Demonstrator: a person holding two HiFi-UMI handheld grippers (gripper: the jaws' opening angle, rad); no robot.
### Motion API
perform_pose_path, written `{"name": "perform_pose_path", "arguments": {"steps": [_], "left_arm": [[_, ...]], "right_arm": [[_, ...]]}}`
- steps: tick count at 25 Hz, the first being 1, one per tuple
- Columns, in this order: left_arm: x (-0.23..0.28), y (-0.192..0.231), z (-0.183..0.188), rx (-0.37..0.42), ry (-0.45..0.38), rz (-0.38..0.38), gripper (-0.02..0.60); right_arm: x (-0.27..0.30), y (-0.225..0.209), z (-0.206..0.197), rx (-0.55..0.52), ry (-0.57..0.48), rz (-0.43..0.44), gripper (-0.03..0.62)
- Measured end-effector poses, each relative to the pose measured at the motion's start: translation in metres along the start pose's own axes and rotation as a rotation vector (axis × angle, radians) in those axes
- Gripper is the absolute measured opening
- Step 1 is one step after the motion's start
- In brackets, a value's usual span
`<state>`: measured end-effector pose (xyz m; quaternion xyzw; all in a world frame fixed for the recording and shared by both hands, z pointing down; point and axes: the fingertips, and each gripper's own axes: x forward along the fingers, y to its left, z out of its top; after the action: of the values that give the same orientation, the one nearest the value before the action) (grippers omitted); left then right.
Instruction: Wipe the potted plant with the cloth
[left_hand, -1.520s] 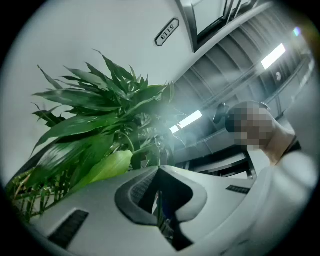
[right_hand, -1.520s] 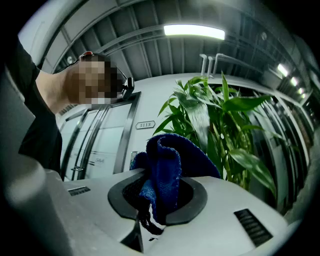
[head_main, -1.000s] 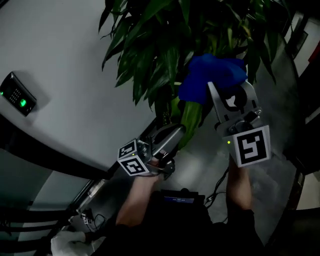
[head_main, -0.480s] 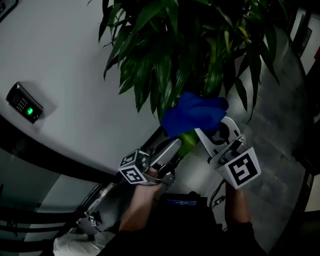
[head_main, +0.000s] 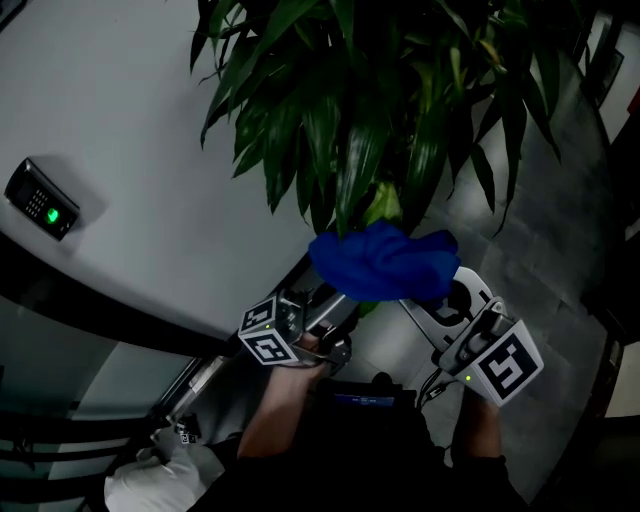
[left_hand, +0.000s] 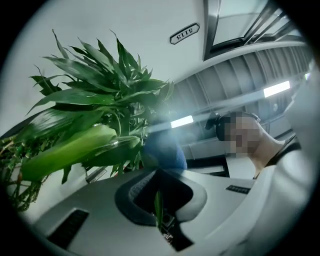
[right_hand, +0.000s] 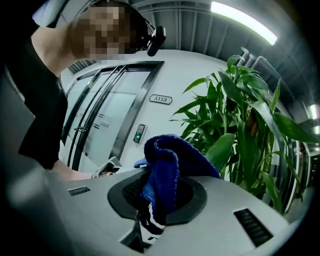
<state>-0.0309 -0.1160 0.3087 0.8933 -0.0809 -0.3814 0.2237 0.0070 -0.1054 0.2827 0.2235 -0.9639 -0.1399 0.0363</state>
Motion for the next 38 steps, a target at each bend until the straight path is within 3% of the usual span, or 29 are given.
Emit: {"name": "perform_pose_path", "arguments": {"steps": [2, 6, 8, 11, 17, 24, 28, 31, 38], "left_arm": [[-0.001, 0.001, 0.0, 0.002, 0.005, 0.003, 0.005], [0.0, 0.0, 0.0, 0.017, 0.007, 0.002, 0.005], [0.0, -0.002, 0.0, 0.018, 0.002, -0.003, 0.005], [0.001, -0.004, -0.001, 0.01, -0.012, -0.01, 0.005], [-0.001, -0.008, -0.001, -0.01, -0.008, -0.025, 0.005], [-0.007, -0.017, -0.001, -0.046, -0.046, -0.082, 0.009], [-0.011, -0.028, -0.003, -0.097, -0.083, -0.171, 0.155], [-0.011, -0.033, -0.005, -0.125, -0.096, -0.218, 0.222], [-0.022, -0.026, 0.003, -0.205, -0.183, -0.238, 0.276]], "right_arm": [[-0.006, -0.007, 0.015, -0.063, 0.0, -0.026, 0.075], [0.0, -0.051, 0.07, -0.258, -0.103, -0.179, 0.075], [0.015, -0.075, 0.086, -0.3, -0.14, -0.232, 0.075], [0.043, -0.09, 0.07, -0.215, -0.112, -0.22, 0.075], [0.051, -0.053, 0.02, 0.08, -0.092, -0.103, 0.075], [0.034, -0.018, 0.004, 0.227, -0.1, -0.063, 0.075], [0.026, -0.001, -0.005, 0.271, -0.084, -0.042, 0.075], [0.022, 0.005, -0.011, 0.302, -0.088, -0.039, 0.075], [0.014, 0.021, -0.014, 0.358, -0.107, -0.002, 0.075]]}}
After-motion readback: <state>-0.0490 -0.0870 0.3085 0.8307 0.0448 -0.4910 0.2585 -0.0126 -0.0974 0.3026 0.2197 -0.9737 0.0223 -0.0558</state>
